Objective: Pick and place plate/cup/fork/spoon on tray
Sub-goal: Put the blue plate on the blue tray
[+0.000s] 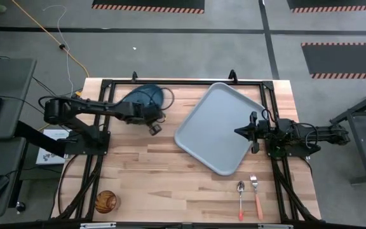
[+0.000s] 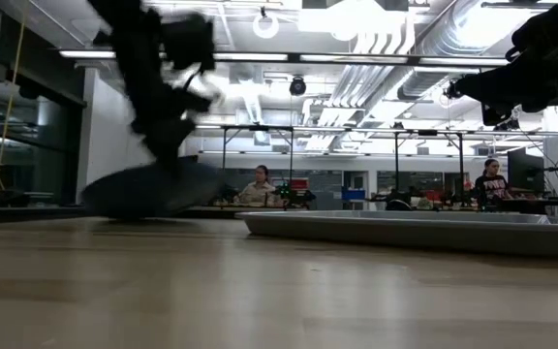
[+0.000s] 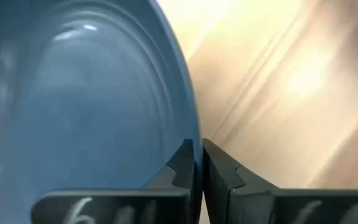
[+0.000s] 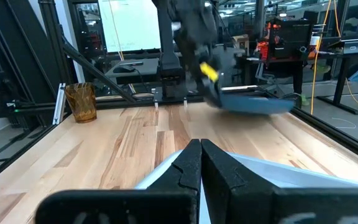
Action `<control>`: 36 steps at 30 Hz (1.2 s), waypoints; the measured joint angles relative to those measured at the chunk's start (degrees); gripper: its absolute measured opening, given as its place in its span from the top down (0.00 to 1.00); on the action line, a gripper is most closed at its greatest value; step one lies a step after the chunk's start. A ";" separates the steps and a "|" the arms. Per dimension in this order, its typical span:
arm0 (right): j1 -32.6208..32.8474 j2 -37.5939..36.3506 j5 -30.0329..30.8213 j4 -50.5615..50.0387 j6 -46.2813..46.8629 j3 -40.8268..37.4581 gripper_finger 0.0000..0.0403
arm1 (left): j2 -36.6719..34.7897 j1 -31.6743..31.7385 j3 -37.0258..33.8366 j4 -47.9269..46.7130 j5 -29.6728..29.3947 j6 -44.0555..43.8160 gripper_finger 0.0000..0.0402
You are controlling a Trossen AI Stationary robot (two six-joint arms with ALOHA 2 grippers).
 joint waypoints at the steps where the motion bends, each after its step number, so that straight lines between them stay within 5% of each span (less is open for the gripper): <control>1: -0.02 0.00 0.00 0.00 -0.02 0.02 1.00 | 0.02 -1.12 2.66 -0.27 -0.49 1.49 0.99; 7: 0.00 0.00 0.00 0.00 -0.02 0.00 1.00 | 4.86 -9.02 18.78 -0.36 -7.30 12.98 0.99; 15: -0.01 0.09 0.00 0.00 -0.02 0.01 1.00 | 23.14 -18.14 36.00 -0.09 -10.21 27.41 1.00; 24: -0.01 0.09 0.01 0.00 -0.02 0.00 1.00 | 40.59 -19.31 42.26 6.24 -7.12 36.69 1.00; 36: -0.02 0.09 0.00 0.00 -0.01 0.00 1.00 | 51.53 -18.51 53.06 16.46 -3.20 51.59 1.00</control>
